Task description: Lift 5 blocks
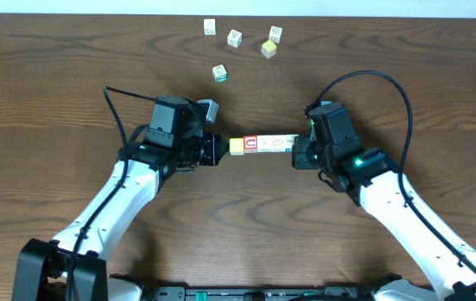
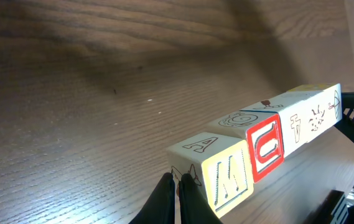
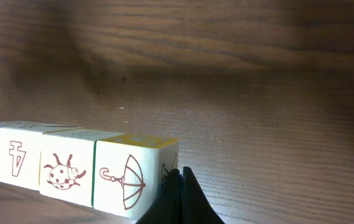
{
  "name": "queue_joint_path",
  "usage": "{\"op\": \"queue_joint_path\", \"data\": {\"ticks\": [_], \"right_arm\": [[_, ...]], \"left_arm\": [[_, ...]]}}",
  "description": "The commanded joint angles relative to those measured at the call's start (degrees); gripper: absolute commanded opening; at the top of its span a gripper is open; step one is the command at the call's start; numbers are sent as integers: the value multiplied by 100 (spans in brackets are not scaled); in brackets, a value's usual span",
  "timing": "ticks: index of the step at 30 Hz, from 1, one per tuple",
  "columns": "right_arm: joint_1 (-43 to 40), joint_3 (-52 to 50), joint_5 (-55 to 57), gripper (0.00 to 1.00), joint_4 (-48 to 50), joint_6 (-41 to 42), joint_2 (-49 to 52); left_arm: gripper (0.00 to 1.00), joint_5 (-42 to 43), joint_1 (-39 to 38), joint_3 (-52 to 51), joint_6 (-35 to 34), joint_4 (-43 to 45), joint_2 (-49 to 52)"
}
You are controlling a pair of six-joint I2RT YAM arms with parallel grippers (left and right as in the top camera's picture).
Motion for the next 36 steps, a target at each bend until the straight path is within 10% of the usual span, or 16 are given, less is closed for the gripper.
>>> {"op": "queue_joint_path", "data": {"ticks": [1,36], "right_arm": [[570,308,-1875,1,267,118,190],[566,308,-2028,1,535,389,409]], "left_arm": [[7,1294,-511,236,9,120,57],[7,1106,-601,234,-192,201,236]]}}
